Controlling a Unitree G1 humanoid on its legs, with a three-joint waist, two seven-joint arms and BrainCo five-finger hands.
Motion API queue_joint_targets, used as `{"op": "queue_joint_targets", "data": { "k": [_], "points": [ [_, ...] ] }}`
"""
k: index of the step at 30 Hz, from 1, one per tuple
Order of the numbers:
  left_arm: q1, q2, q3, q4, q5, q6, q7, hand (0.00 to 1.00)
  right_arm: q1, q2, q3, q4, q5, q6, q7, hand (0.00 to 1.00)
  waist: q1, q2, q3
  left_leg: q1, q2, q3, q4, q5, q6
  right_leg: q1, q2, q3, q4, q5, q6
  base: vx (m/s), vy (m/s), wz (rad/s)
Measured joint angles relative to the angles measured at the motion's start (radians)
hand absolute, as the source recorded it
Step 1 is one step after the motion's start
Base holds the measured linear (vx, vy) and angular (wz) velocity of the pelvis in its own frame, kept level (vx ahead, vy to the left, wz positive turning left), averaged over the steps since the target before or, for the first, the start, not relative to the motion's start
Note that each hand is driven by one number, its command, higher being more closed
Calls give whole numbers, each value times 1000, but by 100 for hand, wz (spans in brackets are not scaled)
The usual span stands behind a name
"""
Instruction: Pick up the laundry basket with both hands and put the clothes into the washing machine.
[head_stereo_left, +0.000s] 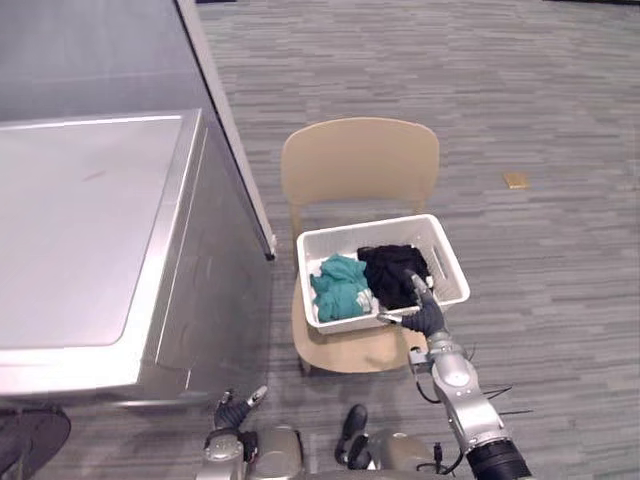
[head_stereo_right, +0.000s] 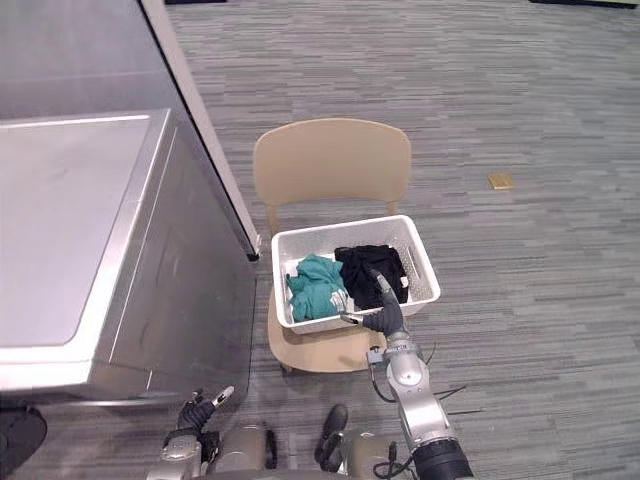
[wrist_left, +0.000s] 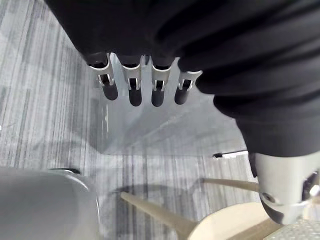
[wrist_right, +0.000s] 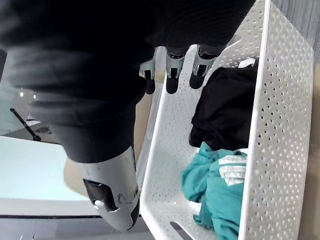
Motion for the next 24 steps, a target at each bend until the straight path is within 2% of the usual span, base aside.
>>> {"op": "queue_joint_targets", "data": {
  "k": [5, 12, 17, 20, 22, 24],
  "points": [
    [-1, -5, -18, 15, 1, 2, -23, 0, 26, 1, -61, 0, -10, 2, -5, 0, -4, 5, -5, 95, -44, 14, -114, 29, 32, 37, -29, 37, -27, 11, 35, 163, 176, -3],
    [3, -22, -24, 25, 10, 5, -47, 0, 16, -9, -87, 23, -90, 11, -21, 0, -3, -1, -35, 153, -67, 6, -158, 30, 32, 99, -43, 59, -70, 17, 46, 116, 120, 6],
    [5, -22, -30, 24, 20, 4, -54, 0, -73, -94, -53, 149, -131, 18, -20, 0, 1, -4, -40, 163, -70, 3, -188, 39, 38, 106, -44, 60, -73, 20, 50, 21, 33, 4],
    [5, -21, -39, 6, 20, -4, -58, 0, -174, -149, 11, 254, -179, 19, -18, 0, 28, -9, -37, 126, -72, 3, -200, 60, 35, 64, -46, 63, -71, 26, 56, -13, -5, 2],
    [4, -17, -38, -7, 18, -8, -59, 0, -258, -169, 56, 319, -198, 22, -17, 0, 34, -16, -27, 87, -72, -2, -201, 72, 30, 27, -48, 61, -67, 27, 54, -48, -27, 12],
    [-5, -16, -43, -40, 17, -25, -59, 0, -384, -204, 108, 404, -222, 22, -16, 0, 56, -18, 22, 49, -70, -11, -193, 81, 32, -7, -49, 57, -53, 27, 54, -83, -40, 13]
  ]
}}
